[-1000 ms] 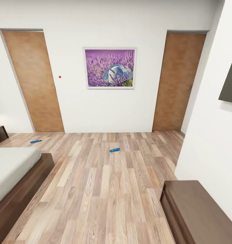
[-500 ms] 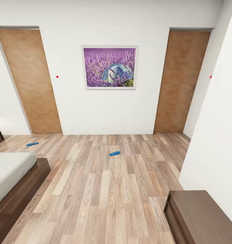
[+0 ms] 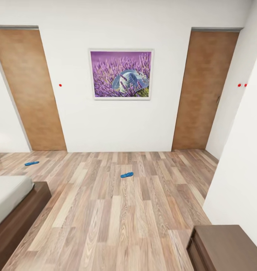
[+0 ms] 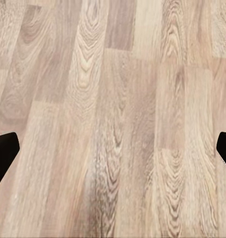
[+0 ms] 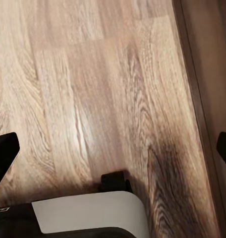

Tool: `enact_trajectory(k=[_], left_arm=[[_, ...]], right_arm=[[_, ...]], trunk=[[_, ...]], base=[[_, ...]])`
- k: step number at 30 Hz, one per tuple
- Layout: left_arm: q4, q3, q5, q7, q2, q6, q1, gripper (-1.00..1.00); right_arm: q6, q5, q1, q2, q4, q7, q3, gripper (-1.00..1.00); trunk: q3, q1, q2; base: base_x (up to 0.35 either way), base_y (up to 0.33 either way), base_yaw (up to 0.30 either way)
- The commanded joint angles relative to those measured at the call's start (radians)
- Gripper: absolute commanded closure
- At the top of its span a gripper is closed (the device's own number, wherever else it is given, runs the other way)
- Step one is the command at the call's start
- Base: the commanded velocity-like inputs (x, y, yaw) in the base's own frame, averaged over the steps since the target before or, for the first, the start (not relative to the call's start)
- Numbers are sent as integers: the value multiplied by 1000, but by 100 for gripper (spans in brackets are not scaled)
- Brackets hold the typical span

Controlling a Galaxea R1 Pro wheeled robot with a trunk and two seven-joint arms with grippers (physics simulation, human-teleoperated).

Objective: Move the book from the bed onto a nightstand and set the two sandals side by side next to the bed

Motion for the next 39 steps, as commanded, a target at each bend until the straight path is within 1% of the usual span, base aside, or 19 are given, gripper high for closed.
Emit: enact_trajectory(k=[1,39], left_arm=[[0,-2,10,0,0,-3,-1,-100],[2,-2,10,0,2,-1,-1,-100]], right_arm=[[-3,-1,-1,0,1,1,-3,-100],[-3,-2,-1,2,1,2,-3,-100]], trunk=[[-1,1,0],[-1,1,0]], base=[[311,0,0],[318,0,0]])
